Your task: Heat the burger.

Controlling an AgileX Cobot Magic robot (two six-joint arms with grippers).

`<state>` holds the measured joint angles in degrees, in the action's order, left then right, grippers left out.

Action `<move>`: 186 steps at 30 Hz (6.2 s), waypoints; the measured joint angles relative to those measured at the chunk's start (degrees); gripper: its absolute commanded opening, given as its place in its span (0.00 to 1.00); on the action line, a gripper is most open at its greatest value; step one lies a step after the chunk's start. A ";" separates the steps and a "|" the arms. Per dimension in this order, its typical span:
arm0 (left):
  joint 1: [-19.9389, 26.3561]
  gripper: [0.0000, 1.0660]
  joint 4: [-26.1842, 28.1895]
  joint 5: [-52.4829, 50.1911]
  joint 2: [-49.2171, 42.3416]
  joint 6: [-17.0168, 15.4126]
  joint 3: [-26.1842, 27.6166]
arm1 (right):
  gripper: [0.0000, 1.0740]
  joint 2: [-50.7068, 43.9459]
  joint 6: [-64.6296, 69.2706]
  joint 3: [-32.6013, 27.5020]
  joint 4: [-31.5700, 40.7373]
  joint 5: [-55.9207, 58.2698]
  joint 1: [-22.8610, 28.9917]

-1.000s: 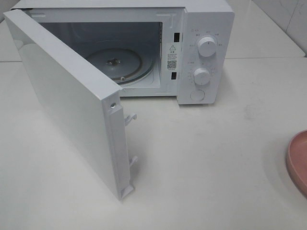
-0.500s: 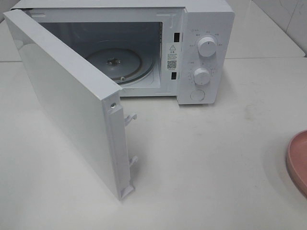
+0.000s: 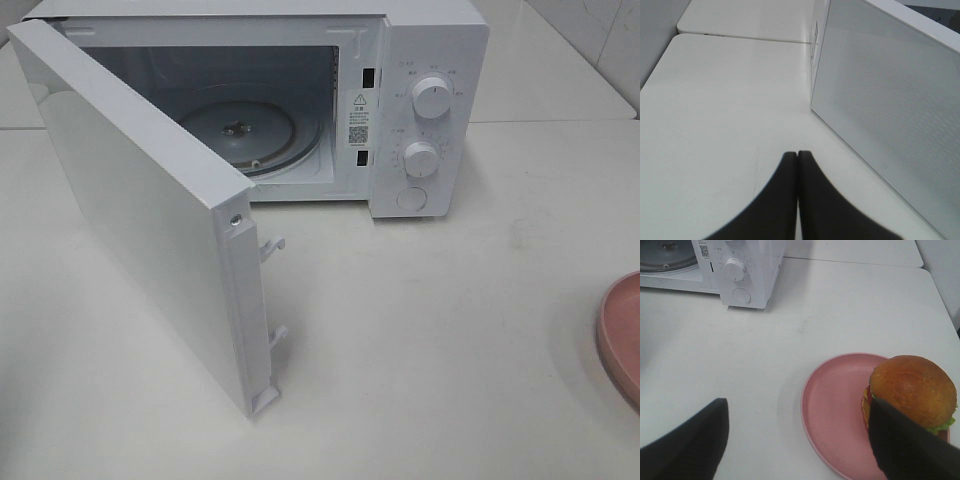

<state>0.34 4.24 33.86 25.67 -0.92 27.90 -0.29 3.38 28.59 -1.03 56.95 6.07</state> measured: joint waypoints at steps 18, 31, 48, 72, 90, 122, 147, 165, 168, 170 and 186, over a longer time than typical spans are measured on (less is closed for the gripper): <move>0.00 0.00 0.40 -55.46 25.27 -0.40 -17.13 | 0.70 0.00 0.06 0.00 0.00 0.00 0.00; 0.00 0.00 -20.86 -75.92 46.58 -13.18 -15.30 | 0.70 0.00 0.06 0.00 0.00 0.00 0.00; -12.15 0.00 -15.01 -84.74 63.08 -8.19 -8.14 | 0.70 0.00 0.06 0.00 0.00 0.00 0.00; -26.70 0.00 -3.67 -84.45 75.00 -7.79 7.33 | 0.70 0.00 0.06 0.00 0.00 0.00 0.00; -34.55 0.00 0.74 -75.80 84.74 -4.30 24.41 | 0.70 0.00 0.06 0.00 0.00 0.00 0.00; -38.90 0.95 5.27 -29.51 75.57 -1.26 25.50 | 0.70 0.00 0.06 0.00 0.00 0.00 0.00; -21.77 0.94 -3.67 22.57 49.10 -4.30 25.50 | 0.70 0.00 0.06 0.00 0.00 0.00 0.00; 2.23 0.94 -1.38 33.63 32.49 -0.40 18.05 | 0.70 0.00 0.06 0.00 0.00 0.00 0.00; 2.29 0.94 -1.20 33.92 27.62 -0.40 13.64 | 0.70 0.00 0.06 0.00 0.00 0.00 0.00; 2.29 0.94 -1.15 32.89 22.23 -0.40 9.63 | 0.70 0.00 0.06 0.00 0.00 0.00 0.00; 2.29 0.94 -1.32 28.25 -9.11 0.06 1.95 | 0.70 0.00 0.06 0.00 0.00 0.00 0.00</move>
<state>2.64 2.92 62.11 16.56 -0.86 29.85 -0.29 3.44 28.59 -1.03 56.95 6.07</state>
